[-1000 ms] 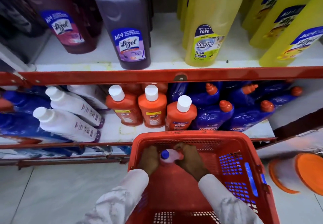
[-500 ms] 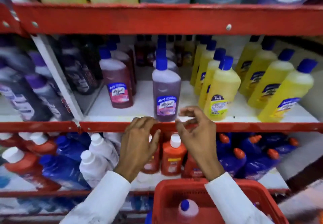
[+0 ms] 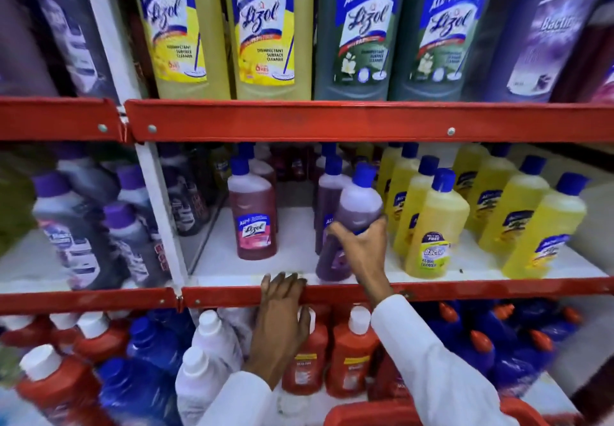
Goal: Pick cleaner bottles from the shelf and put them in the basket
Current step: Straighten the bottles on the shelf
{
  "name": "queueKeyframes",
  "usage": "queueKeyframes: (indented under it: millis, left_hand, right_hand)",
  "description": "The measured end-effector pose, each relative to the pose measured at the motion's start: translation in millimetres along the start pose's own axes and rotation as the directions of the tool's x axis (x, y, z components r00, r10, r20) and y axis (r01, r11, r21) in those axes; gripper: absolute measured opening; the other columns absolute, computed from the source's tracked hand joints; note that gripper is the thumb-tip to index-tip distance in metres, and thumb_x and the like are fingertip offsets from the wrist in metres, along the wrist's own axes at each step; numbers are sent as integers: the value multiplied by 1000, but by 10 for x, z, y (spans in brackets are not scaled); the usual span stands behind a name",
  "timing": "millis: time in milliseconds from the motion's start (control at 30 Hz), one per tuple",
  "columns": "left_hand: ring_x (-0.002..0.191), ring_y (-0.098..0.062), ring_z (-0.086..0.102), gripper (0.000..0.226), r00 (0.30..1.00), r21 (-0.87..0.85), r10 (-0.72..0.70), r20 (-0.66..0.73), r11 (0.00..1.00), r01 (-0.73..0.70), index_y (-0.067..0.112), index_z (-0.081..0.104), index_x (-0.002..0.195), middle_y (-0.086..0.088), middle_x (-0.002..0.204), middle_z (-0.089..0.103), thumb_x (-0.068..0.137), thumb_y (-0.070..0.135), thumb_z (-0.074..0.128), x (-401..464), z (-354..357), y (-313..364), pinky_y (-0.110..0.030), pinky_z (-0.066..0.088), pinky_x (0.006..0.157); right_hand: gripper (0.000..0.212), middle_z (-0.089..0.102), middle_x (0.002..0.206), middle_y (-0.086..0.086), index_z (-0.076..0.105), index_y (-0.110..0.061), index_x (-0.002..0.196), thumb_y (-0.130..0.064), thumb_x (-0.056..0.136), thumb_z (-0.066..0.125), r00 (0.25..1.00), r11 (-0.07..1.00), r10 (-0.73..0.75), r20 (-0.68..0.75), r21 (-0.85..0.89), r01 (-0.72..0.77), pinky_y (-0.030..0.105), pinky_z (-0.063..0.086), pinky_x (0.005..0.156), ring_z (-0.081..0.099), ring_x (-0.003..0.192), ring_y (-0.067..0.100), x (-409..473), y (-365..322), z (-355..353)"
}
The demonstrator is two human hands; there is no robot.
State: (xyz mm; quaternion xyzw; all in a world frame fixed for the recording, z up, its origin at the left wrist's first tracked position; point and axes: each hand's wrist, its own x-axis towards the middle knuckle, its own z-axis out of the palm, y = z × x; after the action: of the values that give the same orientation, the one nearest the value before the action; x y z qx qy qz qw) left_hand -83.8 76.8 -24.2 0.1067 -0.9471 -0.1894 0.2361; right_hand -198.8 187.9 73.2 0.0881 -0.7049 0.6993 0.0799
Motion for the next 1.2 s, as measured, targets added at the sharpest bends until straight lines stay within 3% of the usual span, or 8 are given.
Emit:
queueKeyframes:
  millis: [167,333,467,533,600,667,867,1200]
  left_hand:
    - [134,-31,44,52,999,-53,2,-32,999,-4,16,56,127,-9,136,58,76,19,62,0,22,12,-41,13,121]
    - [128,-34,52,49,998,-32,-11,-59,999,9,13,63,121,-11,129,64,72,16,65,16,68,23,-45,20,119]
    - [127,-31,52,49,999,-27,-1,-43,1000,0,15,63,119,-8,128,65,71,22,57,26,81,-2,-50,28,117]
    - [129,-28,50,50,999,-22,1,-40,1000,-1,17,61,121,-6,130,64,72,22,58,26,76,-7,-47,26,119]
    - [129,-27,49,49,999,-23,-2,-52,1000,0,18,60,123,-6,131,63,74,21,60,21,72,1,-44,23,120]
    - [131,-27,47,50,998,-30,-8,-59,1000,6,17,59,124,-6,133,62,75,20,60,14,64,14,-45,21,121]
    - [137,-25,40,53,999,-28,-13,-39,1000,12,19,55,129,-4,139,56,76,17,61,13,33,39,-43,15,123]
    - [135,-24,43,54,999,-15,-27,-37,1000,27,20,57,127,-3,137,59,73,13,64,1,25,56,-44,16,123]
  right_hand:
    - [49,72,70,2,74,-11,79,-12,30,72,897,758,-129,423,625,-186,28,54,62,67,64,18,71,-344,-441]
    - [73,70,92,17,65,3,104,-20,36,78,614,587,-347,709,674,-448,41,54,84,66,85,36,-35,-528,-648]
    - [85,62,98,18,55,4,112,-15,34,81,566,594,-371,736,657,-465,44,52,84,59,86,37,-100,-591,-656]
    - [79,65,89,14,63,-1,106,-13,30,78,675,701,-308,670,640,-315,39,52,76,61,78,32,-124,-596,-616]
    - [63,65,78,9,65,-4,95,-13,33,73,872,846,-196,449,526,-80,33,48,64,59,68,24,-154,-581,-537]
    - [71,68,86,7,59,-8,107,-21,40,80,969,928,-142,202,369,59,29,51,55,63,69,17,-162,-548,-440]
    - [82,60,115,8,40,-18,117,-37,52,87,984,982,-181,-4,-49,180,37,57,78,63,102,29,-89,-298,-274]
    - [93,55,129,13,38,-6,131,-30,61,94,987,977,-158,21,-139,160,40,57,94,57,117,29,-32,72,-4]
